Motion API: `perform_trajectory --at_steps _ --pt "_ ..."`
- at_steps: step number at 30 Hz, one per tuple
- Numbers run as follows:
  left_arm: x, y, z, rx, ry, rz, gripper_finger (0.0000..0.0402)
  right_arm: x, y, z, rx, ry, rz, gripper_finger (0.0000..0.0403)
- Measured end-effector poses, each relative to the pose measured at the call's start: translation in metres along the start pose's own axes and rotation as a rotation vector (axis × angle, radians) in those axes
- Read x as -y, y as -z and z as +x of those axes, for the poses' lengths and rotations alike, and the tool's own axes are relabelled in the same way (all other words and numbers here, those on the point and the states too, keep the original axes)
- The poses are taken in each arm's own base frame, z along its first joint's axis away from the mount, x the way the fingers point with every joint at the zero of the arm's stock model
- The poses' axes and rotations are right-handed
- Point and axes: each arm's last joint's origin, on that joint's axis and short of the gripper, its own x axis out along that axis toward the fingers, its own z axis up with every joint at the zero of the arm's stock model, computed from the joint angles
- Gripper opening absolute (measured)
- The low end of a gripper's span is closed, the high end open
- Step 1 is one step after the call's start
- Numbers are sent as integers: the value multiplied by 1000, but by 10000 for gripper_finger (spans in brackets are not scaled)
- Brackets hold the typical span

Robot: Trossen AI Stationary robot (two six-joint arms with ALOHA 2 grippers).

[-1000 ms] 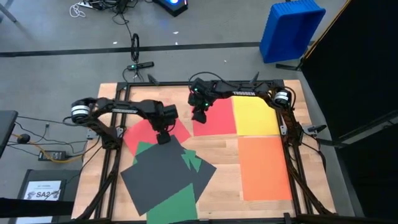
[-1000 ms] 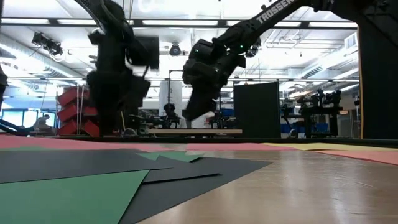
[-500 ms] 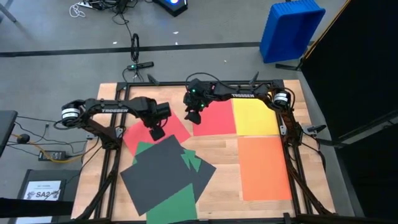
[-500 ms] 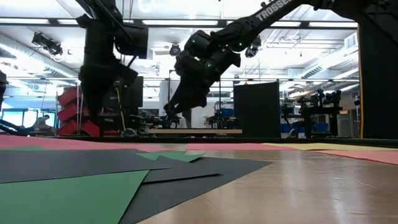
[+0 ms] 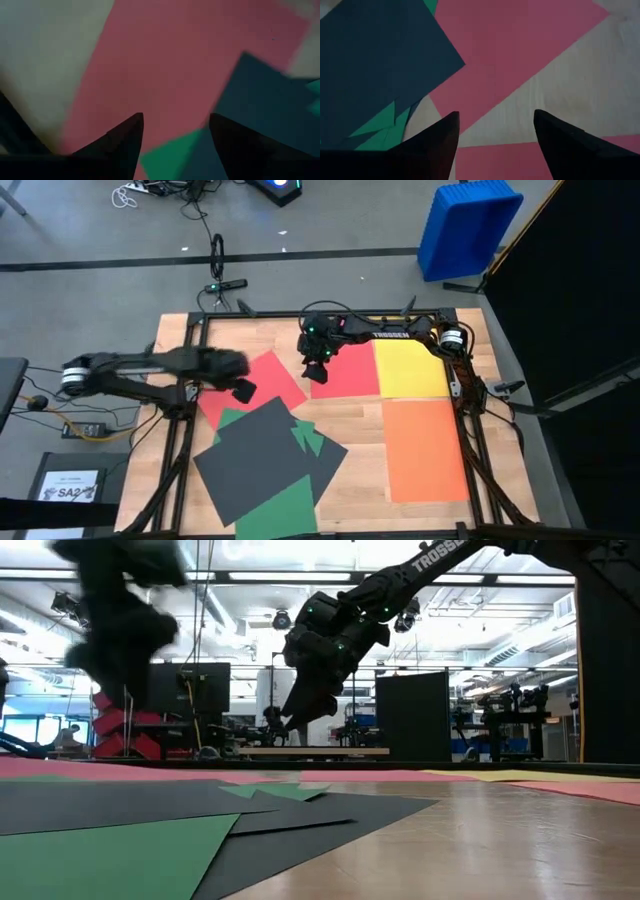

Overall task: Organize paper
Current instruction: Adjust the pink colored paper

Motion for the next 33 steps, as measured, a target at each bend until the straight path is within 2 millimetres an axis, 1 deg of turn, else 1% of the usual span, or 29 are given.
perform_trajectory --at_steps 3,6,11,14,17,20,24,27,30,33 --pt "-9 22 -9 19 58 -139 212 0 -1 0 5 0 -11 234" --pt "-16 36 -8 -31 -15 -175 202 0 -2 0 17 1 -19 231" --pt "-9 38 -1 -104 -39 -167 179 -2 -3 1 29 -1 -28 225" --pt "-4 39 2 -142 -56 -132 168 -2 -3 1 30 -1 -30 226" --pt "-1 36 8 -147 -81 -91 160 -2 -6 1 52 1 -47 231" --pt "3 30 17 -162 -109 -56 157 -2 -7 1 69 7 -55 236" --pt "5 21 37 -251 -173 5 156 -1 -7 1 66 29 -54 237" --pt "8 11 53 -285 -176 48 156 0 -7 1 66 33 -47 233" --pt "9 0 66 -285 -160 79 156 5 -7 -2 69 40 -19 229" --pt "5 -9 76 -292 -161 92 156 13 -7 -5 79 55 -4 227"
